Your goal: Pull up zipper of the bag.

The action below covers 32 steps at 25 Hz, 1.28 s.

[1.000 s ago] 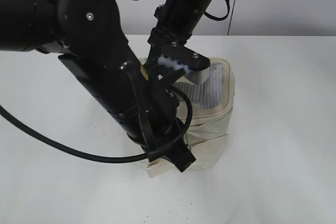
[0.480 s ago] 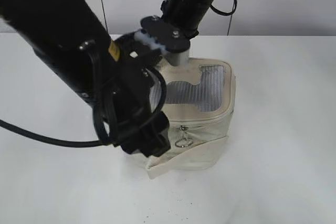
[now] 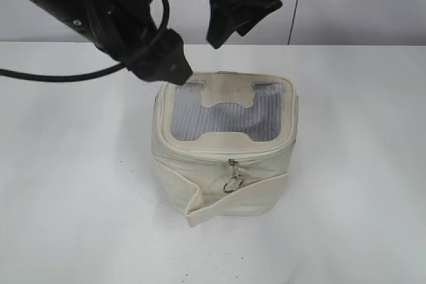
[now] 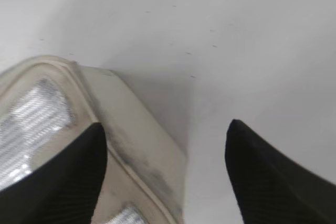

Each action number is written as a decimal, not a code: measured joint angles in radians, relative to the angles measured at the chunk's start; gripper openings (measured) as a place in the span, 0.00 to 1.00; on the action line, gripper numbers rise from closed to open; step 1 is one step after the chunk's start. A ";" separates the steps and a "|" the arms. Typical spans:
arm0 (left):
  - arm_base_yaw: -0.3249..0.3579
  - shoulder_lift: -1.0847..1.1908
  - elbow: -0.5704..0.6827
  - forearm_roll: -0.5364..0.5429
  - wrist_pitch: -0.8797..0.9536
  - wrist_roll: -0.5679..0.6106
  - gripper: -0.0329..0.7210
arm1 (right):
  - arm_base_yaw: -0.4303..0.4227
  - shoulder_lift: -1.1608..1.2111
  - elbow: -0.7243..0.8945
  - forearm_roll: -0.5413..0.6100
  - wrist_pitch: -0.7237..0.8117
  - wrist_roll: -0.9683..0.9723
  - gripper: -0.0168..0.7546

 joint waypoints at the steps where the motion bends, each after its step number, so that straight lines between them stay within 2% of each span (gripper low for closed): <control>1: 0.013 0.004 -0.009 0.000 -0.013 0.000 0.77 | -0.006 -0.011 0.000 -0.049 0.000 0.016 0.73; 4: 0.043 0.034 -0.051 0.001 -0.028 0.009 0.77 | -0.022 -0.053 0.020 -0.143 -0.001 0.052 0.73; 10: 0.047 0.181 -0.195 -0.021 -0.016 0.063 0.77 | -0.046 -0.170 0.170 -0.188 -0.003 0.101 0.73; 17: 0.047 0.353 -0.382 -0.205 0.091 0.214 0.77 | -0.046 -0.362 0.480 -0.154 -0.009 0.101 0.73; 23: 0.047 0.454 -0.494 -0.336 0.185 0.332 0.77 | -0.046 -0.560 0.744 -0.052 -0.217 0.071 0.73; 28: 0.047 0.516 -0.547 -0.371 0.211 0.375 0.77 | -0.050 -0.671 0.939 -0.048 -0.331 0.073 0.73; 32: 0.047 0.553 -0.577 -0.399 0.224 0.401 0.77 | -0.062 -0.702 1.029 -0.081 -0.379 0.121 0.73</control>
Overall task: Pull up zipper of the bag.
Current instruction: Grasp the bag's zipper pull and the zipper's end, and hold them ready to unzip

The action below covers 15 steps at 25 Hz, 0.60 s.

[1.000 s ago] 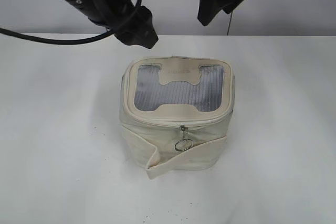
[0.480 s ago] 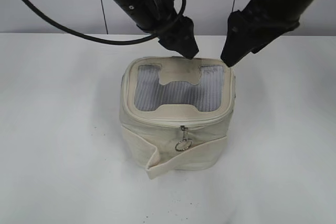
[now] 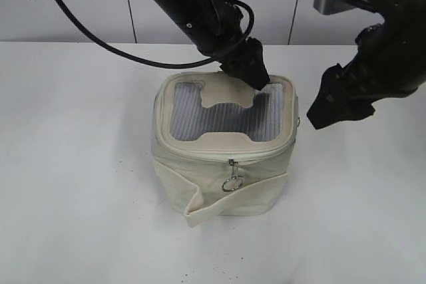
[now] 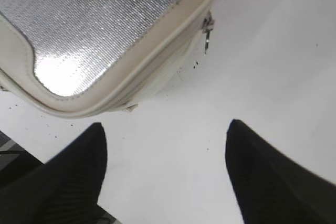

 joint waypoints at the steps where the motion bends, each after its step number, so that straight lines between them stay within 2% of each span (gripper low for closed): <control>1: 0.000 0.011 -0.006 -0.003 0.007 0.002 0.77 | -0.001 0.000 0.007 -0.005 -0.002 0.005 0.73; 15: 0.001 0.047 -0.021 -0.028 0.048 0.002 0.77 | -0.002 -0.001 0.015 0.051 -0.126 0.015 0.73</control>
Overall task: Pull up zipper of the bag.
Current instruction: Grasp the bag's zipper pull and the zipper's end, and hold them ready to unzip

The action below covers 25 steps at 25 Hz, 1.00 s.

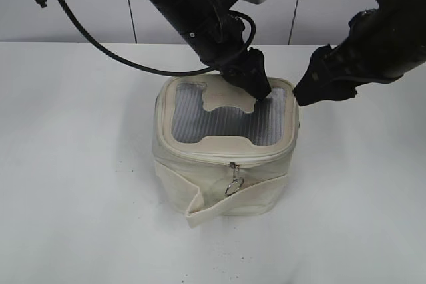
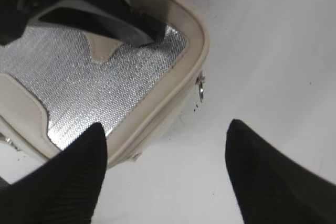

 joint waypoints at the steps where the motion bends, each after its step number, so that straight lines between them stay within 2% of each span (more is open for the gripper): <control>1: 0.000 0.000 0.000 0.000 -0.001 0.000 0.77 | 0.000 0.000 0.000 -0.001 -0.015 0.000 0.73; 8: 0.000 0.000 0.000 -0.001 0.000 0.000 0.76 | 0.000 0.000 0.000 0.017 -0.044 0.002 0.73; 15: 0.000 0.000 0.000 -0.009 0.007 0.000 0.64 | 0.000 0.000 0.000 0.018 -0.044 0.002 0.73; 25: 0.000 0.000 0.000 -0.009 0.008 0.000 0.63 | 0.000 0.000 0.000 0.018 -0.044 0.002 0.73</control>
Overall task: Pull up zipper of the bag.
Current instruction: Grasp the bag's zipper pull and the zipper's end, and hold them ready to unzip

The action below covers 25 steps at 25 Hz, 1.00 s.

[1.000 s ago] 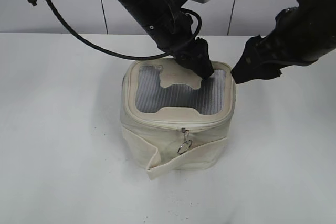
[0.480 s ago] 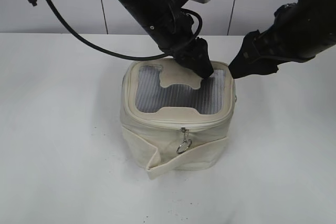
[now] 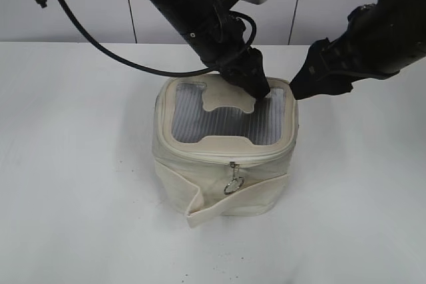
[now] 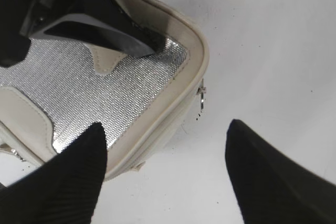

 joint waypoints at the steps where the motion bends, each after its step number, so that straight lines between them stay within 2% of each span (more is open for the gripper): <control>1: 0.000 0.000 0.000 0.000 0.000 0.000 0.63 | 0.000 0.000 0.000 0.000 0.000 0.000 0.73; 18: 0.000 0.000 0.000 0.000 0.001 0.001 0.62 | 0.000 0.000 0.000 0.000 0.000 0.001 0.73; 22: 0.000 0.001 0.000 0.000 -0.002 0.002 0.55 | 0.000 0.000 0.000 0.026 -0.018 0.001 0.73; 25: 0.000 0.002 0.000 -0.001 -0.007 0.002 0.44 | 0.000 0.000 0.000 0.042 -0.046 0.001 0.73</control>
